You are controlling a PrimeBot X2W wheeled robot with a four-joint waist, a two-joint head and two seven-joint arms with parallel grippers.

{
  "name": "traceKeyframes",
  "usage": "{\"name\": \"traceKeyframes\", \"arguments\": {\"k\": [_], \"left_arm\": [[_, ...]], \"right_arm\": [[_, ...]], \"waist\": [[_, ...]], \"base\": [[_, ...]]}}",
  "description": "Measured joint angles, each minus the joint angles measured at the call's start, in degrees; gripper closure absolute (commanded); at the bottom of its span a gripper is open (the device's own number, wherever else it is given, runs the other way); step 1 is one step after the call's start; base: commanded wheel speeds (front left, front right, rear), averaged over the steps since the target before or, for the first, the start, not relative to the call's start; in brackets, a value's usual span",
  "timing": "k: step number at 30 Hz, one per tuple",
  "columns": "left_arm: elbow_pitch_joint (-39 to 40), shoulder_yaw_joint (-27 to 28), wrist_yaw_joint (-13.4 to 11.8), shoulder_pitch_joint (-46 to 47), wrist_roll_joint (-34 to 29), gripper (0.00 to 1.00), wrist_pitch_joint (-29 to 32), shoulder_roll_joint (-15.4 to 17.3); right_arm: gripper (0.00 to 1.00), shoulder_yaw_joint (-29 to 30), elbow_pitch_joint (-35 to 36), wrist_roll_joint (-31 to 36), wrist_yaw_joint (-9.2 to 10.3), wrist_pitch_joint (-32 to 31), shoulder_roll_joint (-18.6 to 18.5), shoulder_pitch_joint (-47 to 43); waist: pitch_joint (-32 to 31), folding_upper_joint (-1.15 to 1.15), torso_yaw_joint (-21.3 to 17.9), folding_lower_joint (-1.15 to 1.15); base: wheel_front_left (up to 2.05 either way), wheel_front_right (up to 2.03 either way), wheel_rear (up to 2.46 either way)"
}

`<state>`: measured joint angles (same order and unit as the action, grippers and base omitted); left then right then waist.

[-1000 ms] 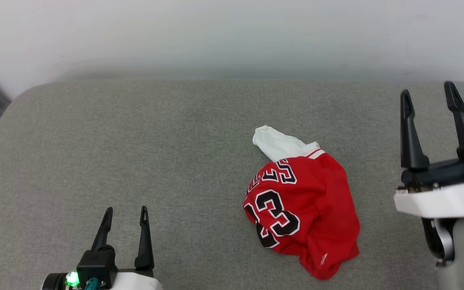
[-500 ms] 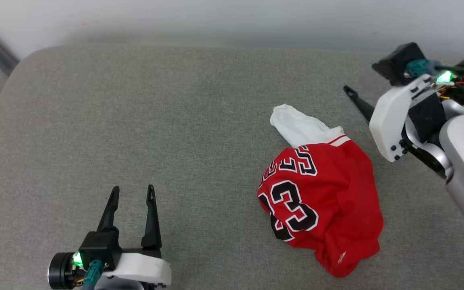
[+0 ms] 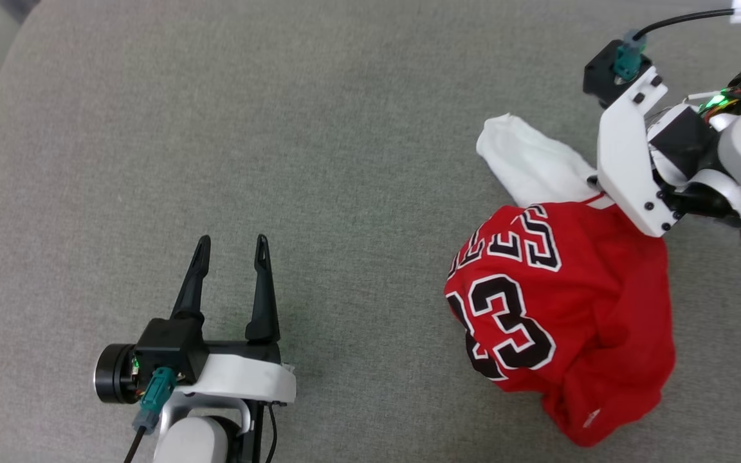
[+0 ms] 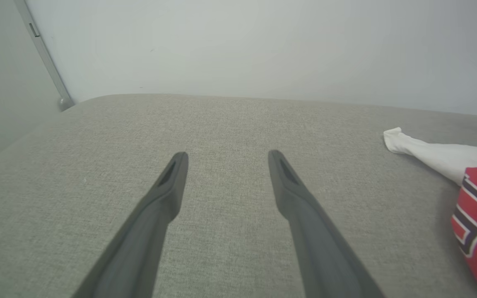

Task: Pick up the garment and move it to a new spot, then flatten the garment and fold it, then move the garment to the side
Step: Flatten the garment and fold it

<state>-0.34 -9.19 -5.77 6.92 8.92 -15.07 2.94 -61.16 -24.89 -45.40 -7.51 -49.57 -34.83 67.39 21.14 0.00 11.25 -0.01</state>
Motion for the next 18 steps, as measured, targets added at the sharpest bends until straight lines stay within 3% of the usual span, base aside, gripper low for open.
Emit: {"name": "traceKeyframes", "arguments": {"k": [5,10,11,12,18], "left_arm": [[0.0,-0.6,-0.3,1.3,0.5,0.00,0.0,0.0],[-0.4,-0.5,-0.4,1.7,0.8,0.00,0.0,0.0],[-0.4,-0.5,-0.5,1.7,0.9,0.00,0.0,0.0],[-0.6,-0.5,-0.5,1.8,0.9,0.00,0.0,0.0],[-1.3,0.3,-0.1,1.7,0.3,0.00,0.0,0.0]], "right_arm": [[0.00,-7.0,-2.3,-2.2,0.02,-1.3,1.4,0.6],[0.00,-9.6,-2.5,-3.1,0.02,0.0,1.1,1.5],[0.65,-9.9,-2.6,-3.4,0.02,1.1,1.1,1.5],[1.00,-10.1,-2.9,-3.8,0.01,2.0,0.9,1.4],[1.00,-11.5,-4.4,-4.5,-0.03,10.6,0.9,1.7]], "waist": [[3.0,0.00,1.3,0.00],[3.8,0.00,1.6,0.01],[3.6,0.00,1.5,0.01],[3.5,0.00,1.5,0.01],[1.8,0.00,0.7,0.00]], "base": [[0.00,0.00,0.00],[0.00,0.00,0.00],[0.00,0.00,0.00],[0.00,0.00,0.00],[0.00,0.00,0.00]]}}
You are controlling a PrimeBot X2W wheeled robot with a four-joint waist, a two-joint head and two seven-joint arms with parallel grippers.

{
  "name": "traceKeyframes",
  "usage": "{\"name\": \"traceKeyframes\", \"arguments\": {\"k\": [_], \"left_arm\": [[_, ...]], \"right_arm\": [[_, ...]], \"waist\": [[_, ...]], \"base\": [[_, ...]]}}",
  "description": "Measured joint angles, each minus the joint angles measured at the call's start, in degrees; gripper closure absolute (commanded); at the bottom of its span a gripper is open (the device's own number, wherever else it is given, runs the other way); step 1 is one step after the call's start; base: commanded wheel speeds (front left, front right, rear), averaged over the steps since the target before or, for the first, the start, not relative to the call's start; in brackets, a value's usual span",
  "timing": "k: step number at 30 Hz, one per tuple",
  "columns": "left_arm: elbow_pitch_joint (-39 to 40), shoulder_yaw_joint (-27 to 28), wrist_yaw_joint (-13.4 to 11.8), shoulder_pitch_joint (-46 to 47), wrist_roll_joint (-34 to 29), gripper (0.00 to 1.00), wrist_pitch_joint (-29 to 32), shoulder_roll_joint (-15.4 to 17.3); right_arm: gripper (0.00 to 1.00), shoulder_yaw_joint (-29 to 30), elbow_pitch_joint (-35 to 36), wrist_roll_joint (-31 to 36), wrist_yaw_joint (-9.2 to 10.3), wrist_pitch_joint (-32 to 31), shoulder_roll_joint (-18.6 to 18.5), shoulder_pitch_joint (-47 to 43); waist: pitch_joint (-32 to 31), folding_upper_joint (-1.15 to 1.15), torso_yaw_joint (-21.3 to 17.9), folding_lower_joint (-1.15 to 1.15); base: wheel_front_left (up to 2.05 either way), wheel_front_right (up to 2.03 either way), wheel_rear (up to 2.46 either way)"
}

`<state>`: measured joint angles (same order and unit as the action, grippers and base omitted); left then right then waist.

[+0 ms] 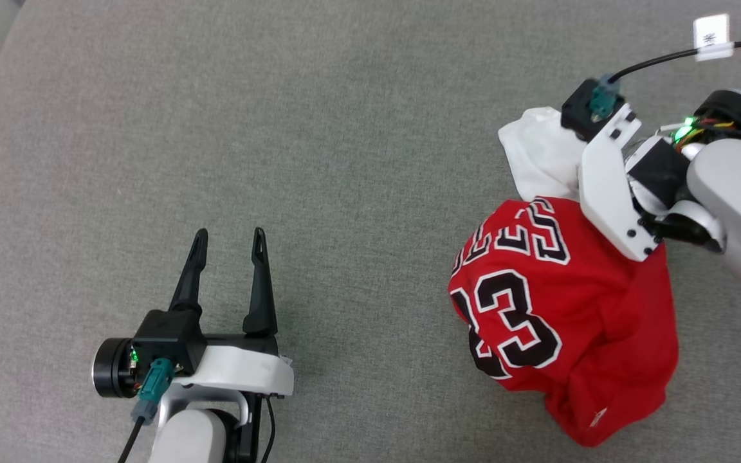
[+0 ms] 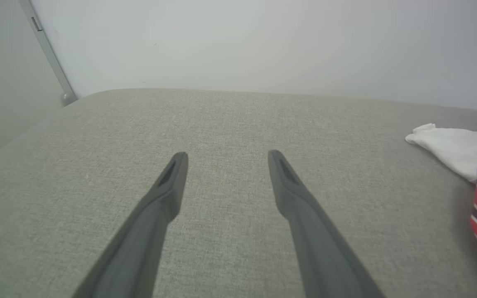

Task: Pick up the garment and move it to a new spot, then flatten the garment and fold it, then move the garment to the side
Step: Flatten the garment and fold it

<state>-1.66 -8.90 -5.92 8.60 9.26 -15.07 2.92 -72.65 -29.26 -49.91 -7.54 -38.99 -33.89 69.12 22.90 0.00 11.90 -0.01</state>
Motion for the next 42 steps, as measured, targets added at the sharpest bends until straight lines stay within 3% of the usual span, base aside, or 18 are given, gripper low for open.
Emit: {"name": "traceKeyframes", "arguments": {"k": [6,12,18,21,26,31,36,37,38,42], "left_arm": [[-0.3,1.2,0.1,-2.9,-0.5,0.00,0.0,0.0],[0.2,2.2,-0.2,-6.2,-0.9,0.00,0.0,0.0],[0.5,2.6,-0.5,-9.1,-1.0,0.00,0.0,0.0],[0.6,2.6,-0.6,-10.0,-1.0,0.00,0.0,0.0],[0.6,2.3,-0.4,-10.5,-1.1,0.00,0.0,0.0],[0.6,2.3,-0.2,-10.5,-1.5,0.00,0.0,0.0],[0.4,2.4,0.1,-10.4,-1.5,0.00,0.0,0.0],[0.2,2.6,0.2,-10.5,-1.6,0.00,0.0,0.0],[0.1,2.7,0.2,-10.5,-1.6,0.00,0.0,0.0],[-0.2,2.7,0.2,-10.8,-1.7,0.00,0.0,0.0]], "right_arm": [[1.00,0.1,2.9,-1.7,0.01,9.9,-3.2,1.7],[1.00,2.1,8.9,-3.6,0.02,18.0,-11.5,0.8],[1.00,8.6,12.6,-7.2,0.02,24.5,-20.7,-11.6],[1.00,13.0,11.4,-9.6,0.02,27.9,-23.1,-20.2],[1.00,18.3,6.9,-14.0,0.02,31.5,-24.2,-36.0],[1.00,20.9,1.3,-16.3,0.04,32.0,-21.9,-48.5],[1.00,23.4,-1.8,-16.8,0.01,32.5,-19.1,-52.8],[0.67,25.1,-2.8,-16.3,0.01,34.2,-17.8,-54.0],[0.04,26.0,-3.0,-15.9,0.02,35.0,-17.2,-54.3],[0.00,29.0,-3.4,-12.9,0.02,39.0,-16.3,-54.8]], "waist": [[-4.1,0.00,-1.2,0.00],[-8.8,0.00,-2.9,0.00],[-12.5,0.00,-5.1,0.01],[-13.5,0.00,-6.4,0.01],[-14.6,0.00,-7.8,0.01],[-14.3,0.00,-8.1,0.01],[-14.5,0.00,-8.0,0.02],[-14.8,0.00,-8.0,0.02],[-15.0,0.00,-8.1,0.02],[-15.8,0.00,-8.2,0.01]], "base": [[0.00,0.00,0.00],[0.00,0.00,0.00],[0.00,0.00,0.00],[0.00,0.00,0.00],[0.00,0.00,0.00],[0.00,0.00,0.00],[0.00,0.00,0.00],[0.00,0.00,0.00],[0.00,0.00,0.00],[0.00,0.00,0.00]]}}
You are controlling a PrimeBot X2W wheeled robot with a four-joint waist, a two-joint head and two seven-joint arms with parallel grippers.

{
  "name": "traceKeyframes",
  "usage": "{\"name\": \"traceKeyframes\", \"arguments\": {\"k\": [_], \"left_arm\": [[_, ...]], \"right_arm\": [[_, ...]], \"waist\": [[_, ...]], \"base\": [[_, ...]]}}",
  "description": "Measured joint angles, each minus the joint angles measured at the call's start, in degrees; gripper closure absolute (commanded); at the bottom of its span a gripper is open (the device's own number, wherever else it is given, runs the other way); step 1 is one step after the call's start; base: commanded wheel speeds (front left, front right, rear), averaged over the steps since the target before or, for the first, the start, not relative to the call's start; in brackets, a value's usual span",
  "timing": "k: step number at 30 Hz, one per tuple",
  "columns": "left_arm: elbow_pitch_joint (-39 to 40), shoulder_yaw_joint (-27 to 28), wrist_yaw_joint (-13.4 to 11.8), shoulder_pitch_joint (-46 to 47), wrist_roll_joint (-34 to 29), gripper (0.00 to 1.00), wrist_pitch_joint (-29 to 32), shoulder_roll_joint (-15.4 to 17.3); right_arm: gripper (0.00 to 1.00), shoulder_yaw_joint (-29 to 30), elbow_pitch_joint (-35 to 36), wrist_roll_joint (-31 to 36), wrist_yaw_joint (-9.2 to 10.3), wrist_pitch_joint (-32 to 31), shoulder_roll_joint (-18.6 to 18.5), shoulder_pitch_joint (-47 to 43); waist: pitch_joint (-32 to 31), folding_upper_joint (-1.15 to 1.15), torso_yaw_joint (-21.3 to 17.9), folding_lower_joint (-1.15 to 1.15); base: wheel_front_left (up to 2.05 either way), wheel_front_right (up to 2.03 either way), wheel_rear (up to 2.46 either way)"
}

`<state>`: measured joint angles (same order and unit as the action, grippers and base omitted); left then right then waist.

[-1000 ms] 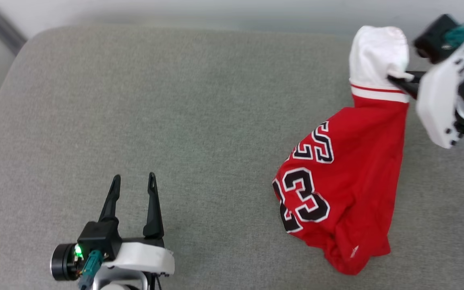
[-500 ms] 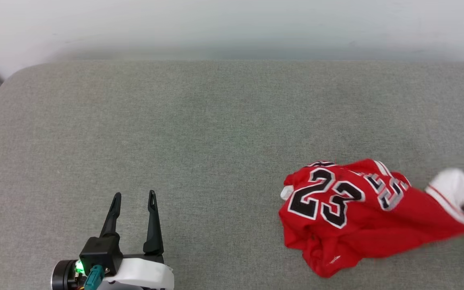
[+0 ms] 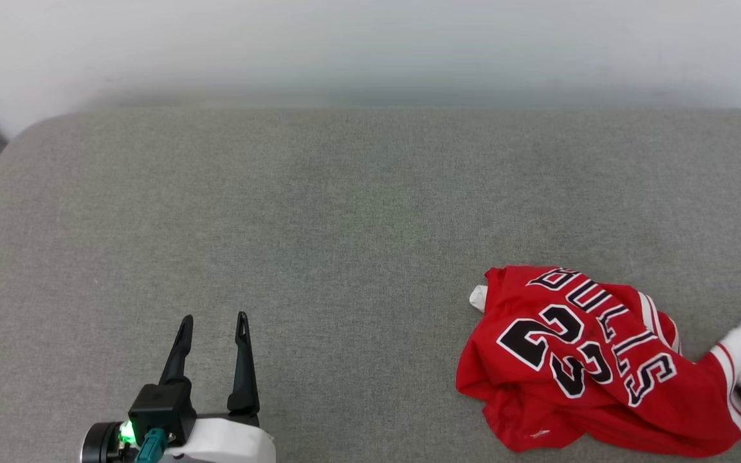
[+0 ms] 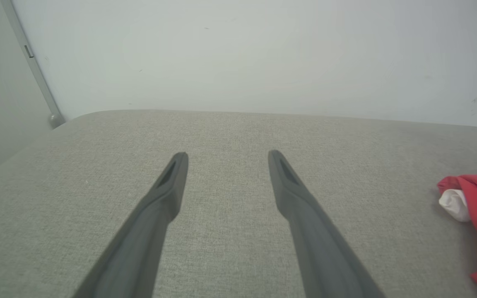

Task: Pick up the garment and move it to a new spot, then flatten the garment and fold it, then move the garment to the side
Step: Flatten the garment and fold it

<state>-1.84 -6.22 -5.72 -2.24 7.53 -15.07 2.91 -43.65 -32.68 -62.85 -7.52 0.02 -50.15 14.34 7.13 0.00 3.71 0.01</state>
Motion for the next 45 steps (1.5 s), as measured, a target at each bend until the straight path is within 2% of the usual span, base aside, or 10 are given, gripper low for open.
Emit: {"name": "traceKeyframes", "arguments": {"k": [5,11,17,22,24,25,32,40,41,45], "left_arm": [[-0.1,0.2,0.0,-1.0,-0.2,0.00,0.0,0.0],[0.0,0.4,-0.1,-2.0,-0.5,0.00,0.0,0.0],[0.2,1.1,1.4,-1.7,-2.3,0.00,0.0,0.0],[0.4,2.0,4.3,1.8,-3.3,0.00,0.0,0.5],[-0.6,2.4,5.8,3.9,-3.3,0.00,0.0,1.4],[-1.5,2.8,8.4,8.5,-2.8,0.00,0.0,2.5],[-5.5,-1.0,12.3,21.1,-1.5,0.00,2.1,7.1],[-6.7,-17.5,13.1,42.3,10.3,0.00,16.3,13.8],[-6.7,-17.5,13.1,42.3,10.3,0.00,16.3,13.8],[-8.4,-29.9,13.1,52.9,20.4,0.00,26.0,17.9]], "right_arm": [[0.00,8.5,-0.6,8.0,0.01,9.0,1.5,1.6],[0.00,22.8,1.6,21.7,0.01,14.2,7.5,2.2],[0.00,42.8,14.8,39.5,0.01,15.0,21.7,-2.6],[0.00,52.1,27.3,51.4,0.01,15.1,33.7,-10.6],[0.00,53.4,31.4,54.6,0.01,15.1,37.1,-12.8],[0.00,54.6,35.0,56.2,0.01,15.1,40.4,-14.8],[0.00,54.5,37.7,57.9,0.01,15.1,43.2,-16.9],[0.00,54.7,41.0,58.7,0.01,15.1,44.9,-15.9],[0.00,54.7,41.0,58.7,0.01,15.1,44.9,-15.9],[0.00,54.1,41.8,59.5,0.01,15.1,45.5,-14.3]], "waist": [[-1.6,0.00,-0.1,0.00],[-3.2,0.00,-0.2,0.00],[-4.0,0.00,0.1,0.00],[-3.7,0.00,0.5,0.00],[-3.6,0.00,0.6,0.00],[-3.1,0.00,0.5,0.00],[-1.3,0.00,-0.8,-0.01],[2.8,0.00,-2.7,-0.01],[2.8,0.00,-2.7,-0.01],[5.6,0.00,-4.2,-0.01]], "base": [[0.00,0.00,0.00],[0.00,0.00,0.00],[0.00,0.00,0.00],[0.00,0.00,0.00],[0.00,0.00,0.00],[0.00,0.00,0.00],[0.00,0.00,0.00],[0.00,0.00,0.00],[0.00,0.00,0.00],[0.00,0.00,0.00]]}}
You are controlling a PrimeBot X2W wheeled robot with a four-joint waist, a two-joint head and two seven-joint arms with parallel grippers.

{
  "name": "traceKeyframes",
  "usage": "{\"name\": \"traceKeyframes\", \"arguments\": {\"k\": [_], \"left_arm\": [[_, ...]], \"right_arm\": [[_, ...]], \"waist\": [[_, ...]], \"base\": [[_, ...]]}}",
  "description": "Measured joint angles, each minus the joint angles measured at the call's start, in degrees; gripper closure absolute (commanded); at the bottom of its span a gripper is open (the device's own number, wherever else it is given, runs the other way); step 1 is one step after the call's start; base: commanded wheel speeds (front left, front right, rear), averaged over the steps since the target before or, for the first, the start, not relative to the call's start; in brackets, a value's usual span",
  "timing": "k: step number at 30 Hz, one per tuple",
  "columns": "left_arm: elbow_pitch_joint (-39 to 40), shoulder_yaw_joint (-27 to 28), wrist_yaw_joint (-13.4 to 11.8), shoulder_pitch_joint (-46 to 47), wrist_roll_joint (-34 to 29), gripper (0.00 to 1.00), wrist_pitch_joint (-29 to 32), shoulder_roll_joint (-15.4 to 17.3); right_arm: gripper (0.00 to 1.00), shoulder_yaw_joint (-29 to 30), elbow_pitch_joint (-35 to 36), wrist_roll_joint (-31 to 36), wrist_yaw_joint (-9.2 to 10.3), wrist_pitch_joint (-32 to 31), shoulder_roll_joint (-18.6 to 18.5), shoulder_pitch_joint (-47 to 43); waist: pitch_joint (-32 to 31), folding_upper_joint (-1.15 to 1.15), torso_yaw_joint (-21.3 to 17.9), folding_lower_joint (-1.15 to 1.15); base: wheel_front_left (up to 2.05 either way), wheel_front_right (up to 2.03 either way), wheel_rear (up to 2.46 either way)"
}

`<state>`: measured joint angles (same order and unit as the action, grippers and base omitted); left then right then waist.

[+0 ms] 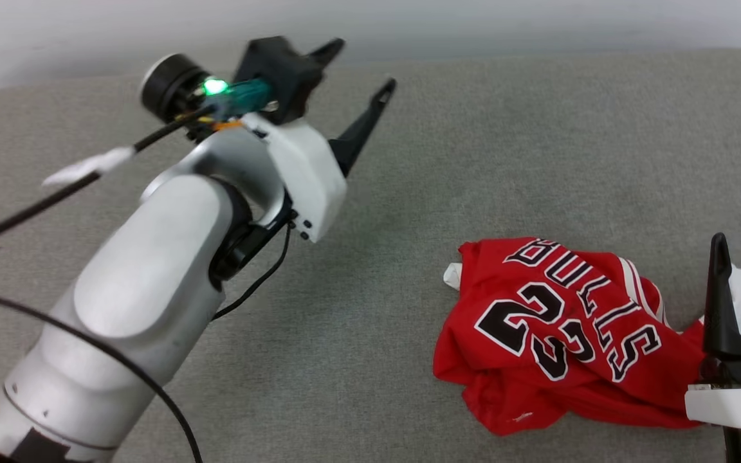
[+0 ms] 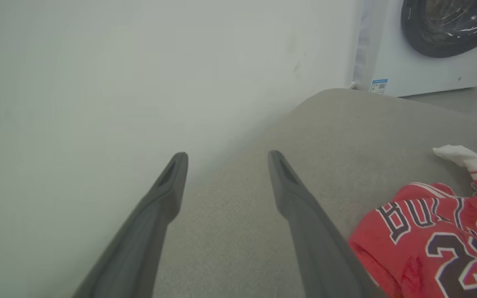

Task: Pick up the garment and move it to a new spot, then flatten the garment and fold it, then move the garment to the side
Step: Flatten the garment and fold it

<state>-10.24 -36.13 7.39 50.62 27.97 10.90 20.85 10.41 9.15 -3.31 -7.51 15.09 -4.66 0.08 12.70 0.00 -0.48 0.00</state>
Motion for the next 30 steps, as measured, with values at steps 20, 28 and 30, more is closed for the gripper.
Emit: {"name": "traceKeyframes", "arguments": {"k": [20,28,30], "left_arm": [[-2.1,-37.1,0.0,26.3,24.3,0.00,32.2,1.8],[0.8,-37.2,0.0,23.9,22.4,0.00,41.3,0.8],[2.3,-37.2,0.0,22.3,19.9,0.00,45.2,1.1]], "right_arm": [[0.00,-2.5,1.0,0.8,0.00,0.0,1.3,6.7],[0.00,-3.5,1.0,0.2,0.00,0.0,1.6,9.5],[0.00,-3.6,0.8,-0.4,0.00,0.0,1.6,9.9]], "waist": [[11.1,0.00,-5.8,0.00],[15.6,0.00,-8.4,-0.01],[16.6,0.00,-9.2,-0.01]], "base": [[0.00,0.00,0.00],[0.00,0.00,0.00],[0.00,0.00,0.00]]}}
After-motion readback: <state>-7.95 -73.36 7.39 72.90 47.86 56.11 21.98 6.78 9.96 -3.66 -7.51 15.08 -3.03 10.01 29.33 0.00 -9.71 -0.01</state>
